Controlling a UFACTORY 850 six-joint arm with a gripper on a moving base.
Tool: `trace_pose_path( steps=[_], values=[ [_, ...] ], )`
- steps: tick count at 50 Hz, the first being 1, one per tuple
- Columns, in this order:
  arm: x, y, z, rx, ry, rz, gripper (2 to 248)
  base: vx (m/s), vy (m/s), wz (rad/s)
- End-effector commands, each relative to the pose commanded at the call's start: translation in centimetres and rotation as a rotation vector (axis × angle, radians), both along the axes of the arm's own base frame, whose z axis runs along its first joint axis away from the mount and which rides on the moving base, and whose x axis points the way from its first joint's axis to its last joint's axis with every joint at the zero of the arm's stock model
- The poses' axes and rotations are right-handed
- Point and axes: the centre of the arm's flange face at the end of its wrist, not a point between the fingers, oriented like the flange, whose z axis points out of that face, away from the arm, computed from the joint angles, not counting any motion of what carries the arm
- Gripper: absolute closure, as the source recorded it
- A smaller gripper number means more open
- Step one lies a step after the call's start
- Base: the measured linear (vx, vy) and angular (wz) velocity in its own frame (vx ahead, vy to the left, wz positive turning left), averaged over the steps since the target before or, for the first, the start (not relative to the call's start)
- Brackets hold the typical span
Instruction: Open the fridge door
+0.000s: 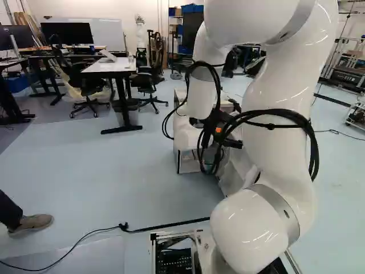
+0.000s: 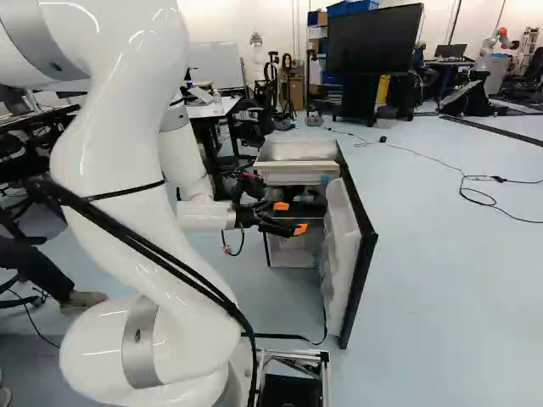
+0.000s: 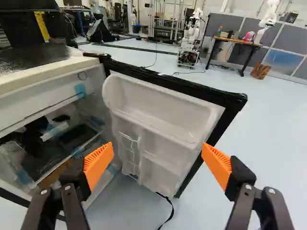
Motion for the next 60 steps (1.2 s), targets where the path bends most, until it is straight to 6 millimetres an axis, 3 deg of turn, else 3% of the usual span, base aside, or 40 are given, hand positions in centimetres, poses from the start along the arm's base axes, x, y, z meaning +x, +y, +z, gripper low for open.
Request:
trace_pose_path(
  steps=[60],
  values=[
    [-1.4, -1.6, 3.8, 0.080, -0.080, 0.402, 3, 0.000, 0.000, 0.000]
  ],
)
